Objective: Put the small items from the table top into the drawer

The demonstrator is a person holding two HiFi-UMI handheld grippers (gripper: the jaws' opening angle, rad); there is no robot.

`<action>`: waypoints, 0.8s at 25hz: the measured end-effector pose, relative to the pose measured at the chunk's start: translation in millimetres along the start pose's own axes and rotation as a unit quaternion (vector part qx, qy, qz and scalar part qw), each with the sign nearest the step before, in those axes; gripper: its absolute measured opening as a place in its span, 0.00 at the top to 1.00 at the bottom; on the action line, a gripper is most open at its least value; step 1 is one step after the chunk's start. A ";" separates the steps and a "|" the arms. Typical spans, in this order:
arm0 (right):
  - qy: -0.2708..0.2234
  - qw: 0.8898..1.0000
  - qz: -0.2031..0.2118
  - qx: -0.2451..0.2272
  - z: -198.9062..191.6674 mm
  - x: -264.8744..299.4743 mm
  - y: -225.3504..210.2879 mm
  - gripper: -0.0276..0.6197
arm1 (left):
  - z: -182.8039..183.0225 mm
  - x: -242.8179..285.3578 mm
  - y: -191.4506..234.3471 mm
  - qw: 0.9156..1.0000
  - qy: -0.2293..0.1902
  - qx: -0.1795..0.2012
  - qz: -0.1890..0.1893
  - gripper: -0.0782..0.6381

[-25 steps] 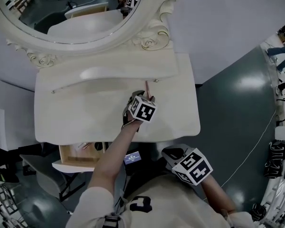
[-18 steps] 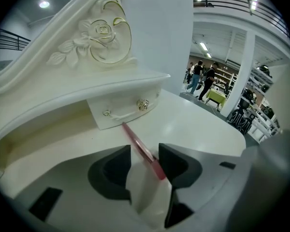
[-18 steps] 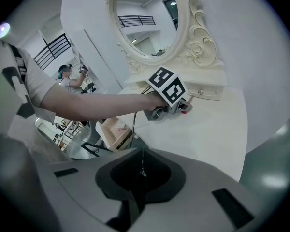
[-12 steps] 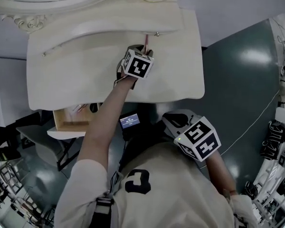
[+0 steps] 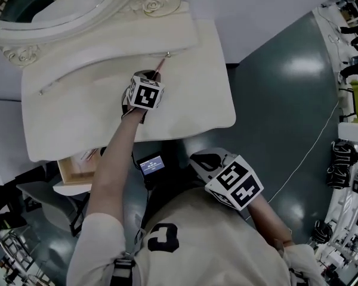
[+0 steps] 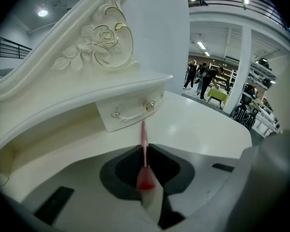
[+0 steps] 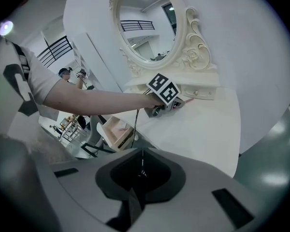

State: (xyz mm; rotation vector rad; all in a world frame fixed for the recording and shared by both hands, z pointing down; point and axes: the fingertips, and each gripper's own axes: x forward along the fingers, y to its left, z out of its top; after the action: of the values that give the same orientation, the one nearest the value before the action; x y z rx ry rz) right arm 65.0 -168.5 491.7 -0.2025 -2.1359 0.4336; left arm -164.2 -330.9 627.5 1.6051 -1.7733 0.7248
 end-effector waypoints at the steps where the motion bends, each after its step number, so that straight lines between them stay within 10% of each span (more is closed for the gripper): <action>1: -0.002 1.000 -0.002 0.003 -2.0 -2.5 -1.2 0.91 | 0.0 0.4 -0.7 1.000 0.002 0.004 0.002 0.76; 20: -0.024 0.999 -0.018 0.020 -34.7 -33.1 3.1 0.91 | 1.1 -4.0 -7.7 1.000 0.026 -0.009 0.013 0.76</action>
State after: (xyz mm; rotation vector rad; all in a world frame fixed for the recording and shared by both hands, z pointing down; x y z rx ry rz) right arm 112.2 -167.7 483.1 -0.1308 -2.1719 0.4636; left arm -156.3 -330.0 623.6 1.5409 -1.7619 0.7523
